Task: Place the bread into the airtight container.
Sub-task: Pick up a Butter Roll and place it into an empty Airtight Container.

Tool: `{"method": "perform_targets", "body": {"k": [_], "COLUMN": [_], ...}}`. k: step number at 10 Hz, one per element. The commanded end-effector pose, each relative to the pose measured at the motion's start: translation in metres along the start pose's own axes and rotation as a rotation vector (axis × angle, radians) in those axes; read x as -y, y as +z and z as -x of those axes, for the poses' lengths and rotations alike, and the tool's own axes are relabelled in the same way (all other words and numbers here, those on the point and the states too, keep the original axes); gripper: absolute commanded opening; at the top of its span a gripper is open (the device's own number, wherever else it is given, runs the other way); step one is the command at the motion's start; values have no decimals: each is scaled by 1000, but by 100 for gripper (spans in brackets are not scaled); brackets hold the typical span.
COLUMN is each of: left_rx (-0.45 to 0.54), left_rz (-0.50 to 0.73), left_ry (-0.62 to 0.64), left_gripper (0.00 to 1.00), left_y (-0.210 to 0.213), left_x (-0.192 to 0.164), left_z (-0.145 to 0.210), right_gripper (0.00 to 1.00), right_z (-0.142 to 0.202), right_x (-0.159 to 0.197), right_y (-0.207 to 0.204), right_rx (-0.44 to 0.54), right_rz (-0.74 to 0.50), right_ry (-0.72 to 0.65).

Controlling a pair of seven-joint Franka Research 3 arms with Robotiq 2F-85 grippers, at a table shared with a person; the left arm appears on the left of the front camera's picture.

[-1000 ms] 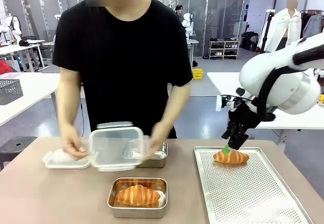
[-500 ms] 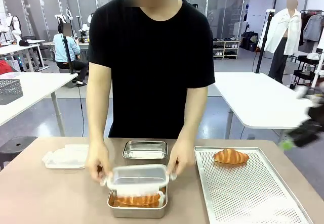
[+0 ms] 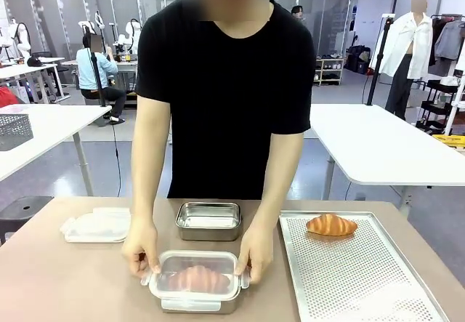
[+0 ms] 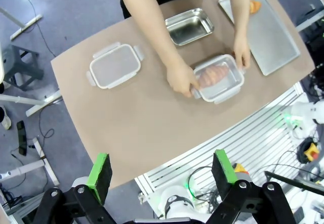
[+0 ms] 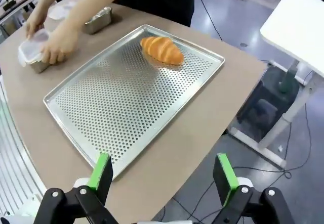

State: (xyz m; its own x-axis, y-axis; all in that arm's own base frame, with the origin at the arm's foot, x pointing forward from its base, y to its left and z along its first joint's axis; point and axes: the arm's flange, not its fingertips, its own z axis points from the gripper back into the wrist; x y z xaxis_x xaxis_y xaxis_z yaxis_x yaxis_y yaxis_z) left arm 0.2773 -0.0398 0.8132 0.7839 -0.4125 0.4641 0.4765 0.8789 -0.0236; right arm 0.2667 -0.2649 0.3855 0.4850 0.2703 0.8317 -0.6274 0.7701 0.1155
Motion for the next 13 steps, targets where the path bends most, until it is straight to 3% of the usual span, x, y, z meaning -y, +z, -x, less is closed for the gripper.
{"method": "perform_targets", "body": {"k": [1, 2, 13], "left_rx": [0, 0, 0], "left_rz": [4, 4, 4], "left_ry": [-4, -4, -4], "left_gripper": [100, 100, 100], "left_y": [0, 0, 0], "left_x": [0, 0, 0], "left_z": [1, 1, 1], "right_gripper": [100, 100, 100], "right_z": [2, 0, 0], "right_x": [-4, 0, 0], "right_y": [-34, 0, 0], "right_rx": [-64, 0, 0], "right_rz": [-5, 0, 0], "right_ry": [-17, 0, 0]}}
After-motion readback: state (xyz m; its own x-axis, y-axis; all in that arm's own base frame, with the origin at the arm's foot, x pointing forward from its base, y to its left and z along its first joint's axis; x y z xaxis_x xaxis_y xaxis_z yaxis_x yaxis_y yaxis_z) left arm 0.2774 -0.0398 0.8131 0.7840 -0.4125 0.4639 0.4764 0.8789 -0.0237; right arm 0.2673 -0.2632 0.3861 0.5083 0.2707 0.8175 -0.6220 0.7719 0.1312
